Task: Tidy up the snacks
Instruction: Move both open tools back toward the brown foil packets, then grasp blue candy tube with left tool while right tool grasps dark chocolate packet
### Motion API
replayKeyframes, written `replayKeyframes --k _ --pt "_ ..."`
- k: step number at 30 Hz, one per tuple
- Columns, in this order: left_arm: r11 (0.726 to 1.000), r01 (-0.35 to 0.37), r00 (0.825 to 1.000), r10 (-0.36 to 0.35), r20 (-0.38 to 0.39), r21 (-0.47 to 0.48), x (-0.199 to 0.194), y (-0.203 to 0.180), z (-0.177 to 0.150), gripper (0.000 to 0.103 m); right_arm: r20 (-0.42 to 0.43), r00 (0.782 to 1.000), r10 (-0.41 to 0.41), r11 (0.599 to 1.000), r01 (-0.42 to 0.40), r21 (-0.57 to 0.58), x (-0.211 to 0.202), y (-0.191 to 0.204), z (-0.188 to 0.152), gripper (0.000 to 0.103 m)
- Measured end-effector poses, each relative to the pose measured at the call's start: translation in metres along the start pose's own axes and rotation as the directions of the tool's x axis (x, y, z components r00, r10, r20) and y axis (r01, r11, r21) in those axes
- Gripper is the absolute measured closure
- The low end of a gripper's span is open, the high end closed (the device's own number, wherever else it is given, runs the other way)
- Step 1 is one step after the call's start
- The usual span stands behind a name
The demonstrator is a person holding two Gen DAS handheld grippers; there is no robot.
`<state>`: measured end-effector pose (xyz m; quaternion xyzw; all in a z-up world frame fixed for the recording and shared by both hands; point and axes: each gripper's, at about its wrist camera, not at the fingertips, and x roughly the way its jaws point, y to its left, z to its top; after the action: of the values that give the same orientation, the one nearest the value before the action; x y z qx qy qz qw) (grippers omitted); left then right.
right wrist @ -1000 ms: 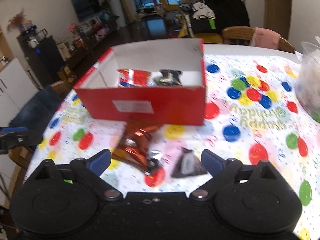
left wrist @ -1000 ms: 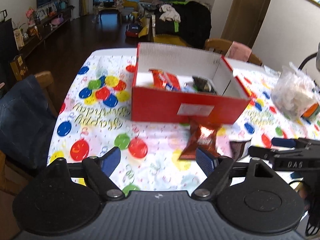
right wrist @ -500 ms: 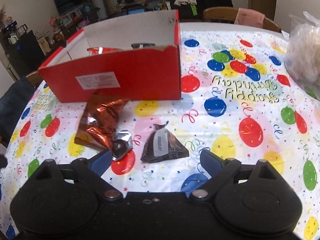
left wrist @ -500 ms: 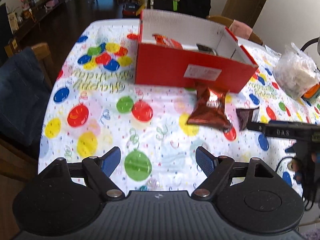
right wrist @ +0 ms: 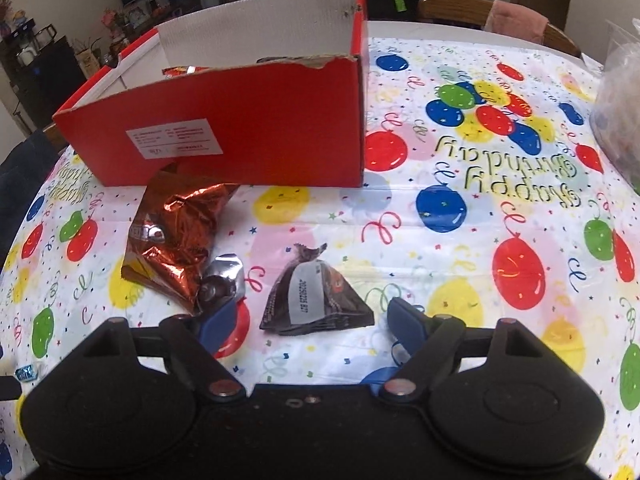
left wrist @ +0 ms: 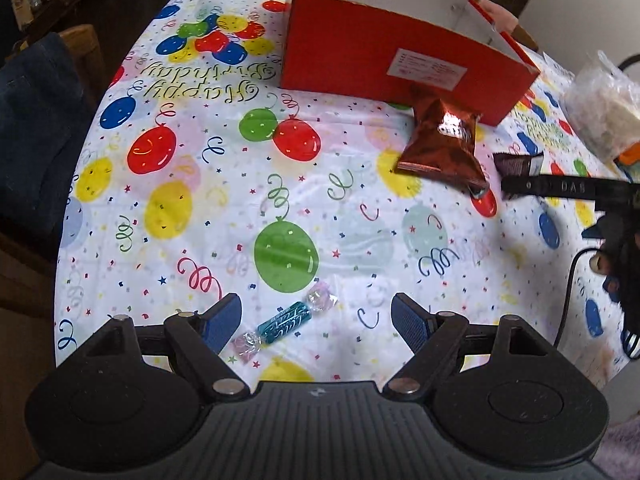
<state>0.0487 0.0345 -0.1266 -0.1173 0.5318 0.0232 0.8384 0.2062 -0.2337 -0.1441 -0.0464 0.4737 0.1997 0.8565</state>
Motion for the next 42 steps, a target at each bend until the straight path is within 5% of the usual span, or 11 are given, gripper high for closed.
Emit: replayKeyframes --k 3,10,13,20,22,42 --pt "1.0 0.004 1.0 -0.003 -0.011 0.026 0.005 0.001 -0.004 0.024 -0.002 1.0 0.001 1.0 -0.001 -0.006 0.002 0.0 0.002 0.025" --pt "0.998 -0.009 0.999 0.012 -0.039 0.061 0.016 0.002 -0.009 0.054 -0.009 1.0 -0.001 1.0 0.001 -0.017 0.006 0.0 0.003 0.031" --pt "0.996 -0.024 0.999 0.027 -0.035 0.082 0.016 -0.001 -0.01 0.061 -0.012 1.0 0.006 1.0 -0.007 -0.019 0.007 0.0 0.002 0.039" --pt "0.993 -0.057 0.998 0.061 -0.03 0.102 0.02 -0.011 -0.008 0.076 -0.002 1.0 0.002 1.0 -0.002 -0.016 0.005 -0.001 0.003 0.041" --pt "0.992 -0.055 0.998 0.059 -0.032 0.109 0.02 -0.015 -0.008 0.087 0.0 1.0 0.0 1.0 0.0 -0.018 0.004 -0.001 0.002 0.041" --pt "0.999 -0.02 0.999 0.021 -0.032 0.036 0.019 -0.016 -0.003 0.091 0.021 0.999 0.032 0.999 -0.032 0.008 -0.013 -0.004 -0.001 0.048"
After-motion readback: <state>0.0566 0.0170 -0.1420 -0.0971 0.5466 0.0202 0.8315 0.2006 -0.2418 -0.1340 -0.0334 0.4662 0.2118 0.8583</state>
